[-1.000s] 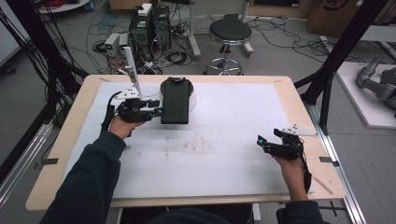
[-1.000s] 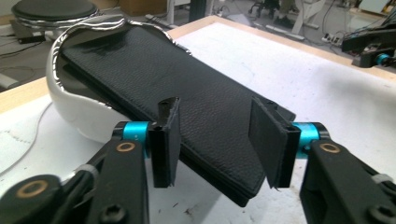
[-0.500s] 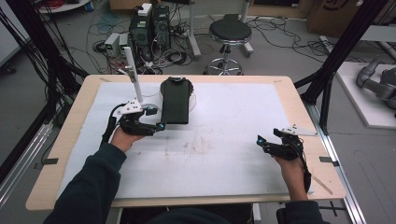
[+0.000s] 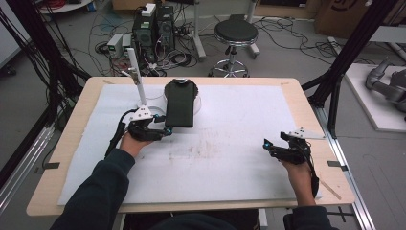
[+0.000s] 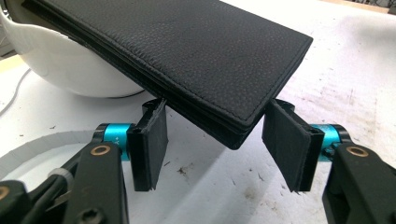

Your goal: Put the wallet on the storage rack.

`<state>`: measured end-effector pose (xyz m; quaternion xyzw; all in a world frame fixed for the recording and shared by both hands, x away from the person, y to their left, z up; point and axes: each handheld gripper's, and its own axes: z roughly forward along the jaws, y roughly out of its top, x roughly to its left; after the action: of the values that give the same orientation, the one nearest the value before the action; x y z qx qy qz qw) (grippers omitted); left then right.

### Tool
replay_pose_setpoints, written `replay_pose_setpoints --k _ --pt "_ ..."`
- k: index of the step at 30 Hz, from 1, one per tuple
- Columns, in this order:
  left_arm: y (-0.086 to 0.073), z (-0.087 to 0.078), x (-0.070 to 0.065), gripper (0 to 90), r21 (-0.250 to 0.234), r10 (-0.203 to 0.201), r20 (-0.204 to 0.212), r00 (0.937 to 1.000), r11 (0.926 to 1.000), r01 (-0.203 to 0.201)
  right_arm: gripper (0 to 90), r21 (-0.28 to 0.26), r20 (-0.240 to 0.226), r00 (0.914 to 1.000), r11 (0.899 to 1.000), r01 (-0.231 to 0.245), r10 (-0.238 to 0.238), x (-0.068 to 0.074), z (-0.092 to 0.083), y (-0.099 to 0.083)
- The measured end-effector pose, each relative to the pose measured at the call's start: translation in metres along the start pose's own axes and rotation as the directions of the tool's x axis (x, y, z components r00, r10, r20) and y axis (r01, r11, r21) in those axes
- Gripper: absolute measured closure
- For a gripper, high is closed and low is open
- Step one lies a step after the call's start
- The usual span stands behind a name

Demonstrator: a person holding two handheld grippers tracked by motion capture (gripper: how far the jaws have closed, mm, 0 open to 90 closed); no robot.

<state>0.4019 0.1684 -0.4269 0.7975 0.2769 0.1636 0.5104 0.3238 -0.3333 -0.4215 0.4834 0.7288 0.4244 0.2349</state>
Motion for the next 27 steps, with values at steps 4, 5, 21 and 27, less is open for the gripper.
replay_pose_setpoints --k 4,5,21,27 --pt "0.004 -0.006 -0.002 44.9 -0.044 0.012 -0.001 0.9999 0.9990 -0.012 21.7 -0.001 0.001 1.0000 1.000 0.005 -0.005 0.000 0.001 0.000" --pt "0.006 -0.008 -0.001 46.1 -0.065 0.004 -0.001 1.0000 0.9979 -0.004 21.7 0.002 0.000 1.0000 1.000 0.002 -0.002 0.001 0.001 0.000" --pt "0.056 -0.020 0.019 56.9 -0.224 -0.040 -0.041 0.9983 0.9741 0.030 21.7 0.002 -0.002 1.0000 1.000 0.007 -0.007 0.001 0.003 0.001" --pt "0.064 -0.020 0.025 57.1 -0.199 -0.060 -0.027 0.9978 0.9785 0.054 21.7 -0.001 -0.004 1.0000 1.000 0.004 -0.004 0.001 0.002 0.001"
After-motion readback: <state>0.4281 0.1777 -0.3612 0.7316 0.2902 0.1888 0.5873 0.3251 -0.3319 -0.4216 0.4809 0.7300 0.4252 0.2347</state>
